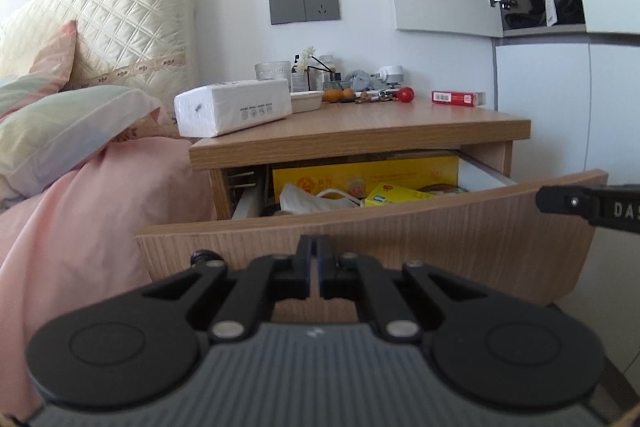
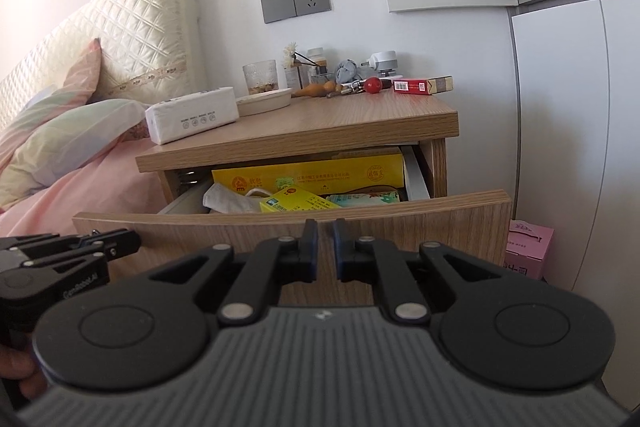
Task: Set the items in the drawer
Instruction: 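Push the drawer front inward with both closed tools until shut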
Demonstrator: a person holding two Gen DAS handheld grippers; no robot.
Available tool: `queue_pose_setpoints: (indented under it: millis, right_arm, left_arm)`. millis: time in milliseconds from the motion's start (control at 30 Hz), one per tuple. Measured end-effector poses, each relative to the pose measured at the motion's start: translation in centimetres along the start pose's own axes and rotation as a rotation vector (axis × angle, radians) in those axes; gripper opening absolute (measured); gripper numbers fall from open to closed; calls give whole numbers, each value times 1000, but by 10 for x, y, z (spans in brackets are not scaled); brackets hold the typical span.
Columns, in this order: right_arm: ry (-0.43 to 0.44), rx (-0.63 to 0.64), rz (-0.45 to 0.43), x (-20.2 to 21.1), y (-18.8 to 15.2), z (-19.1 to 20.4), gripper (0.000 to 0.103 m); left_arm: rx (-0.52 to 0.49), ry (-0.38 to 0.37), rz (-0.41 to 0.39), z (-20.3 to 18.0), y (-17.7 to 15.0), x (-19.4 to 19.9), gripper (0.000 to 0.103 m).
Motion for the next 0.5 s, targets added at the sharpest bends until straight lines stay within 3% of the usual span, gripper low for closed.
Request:
queue_pose_setpoints:
  millis: [500]
  right_arm:
    - [-13,41,-19,-37,3,-2,10]
  left_arm:
    - [31,8,7,2,6,-41,4]
Point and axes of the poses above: each gripper's, at about its wrist camera, not at the fingertips, and x roughly against the way its jaws point, z to its left, y to its top, the point moved 10 cm from there along -x, roughly the way its jaws point, and after that the axes turned 9 degrees about -z, right-handed, at the moved point
